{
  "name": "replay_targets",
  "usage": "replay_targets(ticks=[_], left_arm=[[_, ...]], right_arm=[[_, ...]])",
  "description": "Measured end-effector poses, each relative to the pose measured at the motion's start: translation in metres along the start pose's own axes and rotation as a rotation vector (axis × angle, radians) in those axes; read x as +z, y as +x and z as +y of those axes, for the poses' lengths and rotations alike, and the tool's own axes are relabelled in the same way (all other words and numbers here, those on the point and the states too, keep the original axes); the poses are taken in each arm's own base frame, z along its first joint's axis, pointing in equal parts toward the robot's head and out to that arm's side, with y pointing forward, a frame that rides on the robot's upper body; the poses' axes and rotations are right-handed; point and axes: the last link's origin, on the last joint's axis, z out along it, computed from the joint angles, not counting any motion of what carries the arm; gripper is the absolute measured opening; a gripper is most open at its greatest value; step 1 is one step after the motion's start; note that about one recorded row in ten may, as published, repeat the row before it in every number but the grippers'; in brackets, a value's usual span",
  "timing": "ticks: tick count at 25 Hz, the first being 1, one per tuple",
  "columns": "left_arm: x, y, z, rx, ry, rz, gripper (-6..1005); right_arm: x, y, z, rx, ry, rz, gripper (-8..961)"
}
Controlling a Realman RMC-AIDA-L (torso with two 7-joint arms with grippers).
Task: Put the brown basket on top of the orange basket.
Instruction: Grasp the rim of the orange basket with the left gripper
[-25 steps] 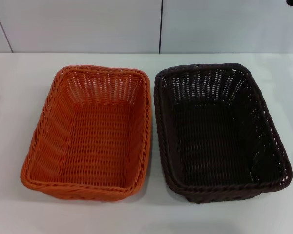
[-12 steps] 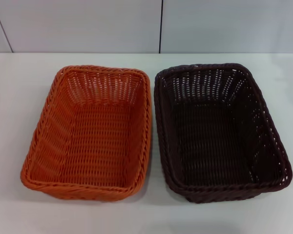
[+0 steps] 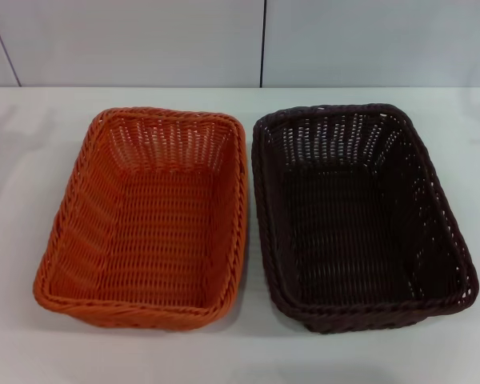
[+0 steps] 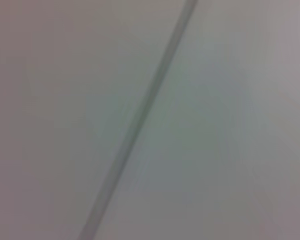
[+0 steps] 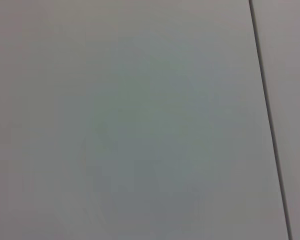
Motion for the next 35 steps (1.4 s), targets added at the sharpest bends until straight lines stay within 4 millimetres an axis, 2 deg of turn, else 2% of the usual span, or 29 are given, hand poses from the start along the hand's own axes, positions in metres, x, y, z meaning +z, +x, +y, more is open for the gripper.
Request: replay_targets(ticks=[2,5,7,9,11,15,20,23,25,27,35], left_arm=[[0.004,0.004,0.002,0.001,-0.020,-0.040,767],[0.018,0.017,0.014,0.020,-0.093,-0.236,765],[0.021,0.021,0.019,0.036,-0.106,-0.273,764],[0.033,0.027,0.037,0.129,-0.113,-0.490,763],[0.035,0.028,0.039,0.143,-0.114,-0.513,761],[0.045,0.030,0.057,0.208,-0.097,-0.809,759],[0.042,0.016,0.057,0.174,-0.015,-0.925,756],[0.042,0.016,0.057,0.174,-0.015,-0.925,755],[0.032,-0.001,0.056,0.121,0.005,-0.987,754],[0.026,-0.007,0.057,0.103,-0.003,-1.018,752],[0.010,-0.017,0.060,0.027,-0.012,-1.106,748]], right_arm=[[-0.001,0.000,0.000,-0.001,-0.001,-0.001,606],[-0.001,0.002,0.000,0.001,-0.001,0.003,606],[-0.002,0.002,-0.001,0.001,0.001,0.004,606],[-0.002,0.002,-0.001,0.000,0.001,0.003,606],[-0.002,0.001,-0.002,-0.002,0.001,-0.002,606],[-0.001,-0.001,0.000,-0.004,-0.003,-0.011,606],[0.003,-0.005,0.005,-0.014,-0.019,-0.019,606],[0.005,-0.006,0.006,-0.015,-0.021,-0.025,606],[0.007,-0.011,0.005,-0.018,-0.019,-0.039,606],[0.007,-0.012,0.005,-0.020,-0.018,-0.043,606],[0.011,-0.015,0.008,-0.026,-0.029,-0.050,605]])
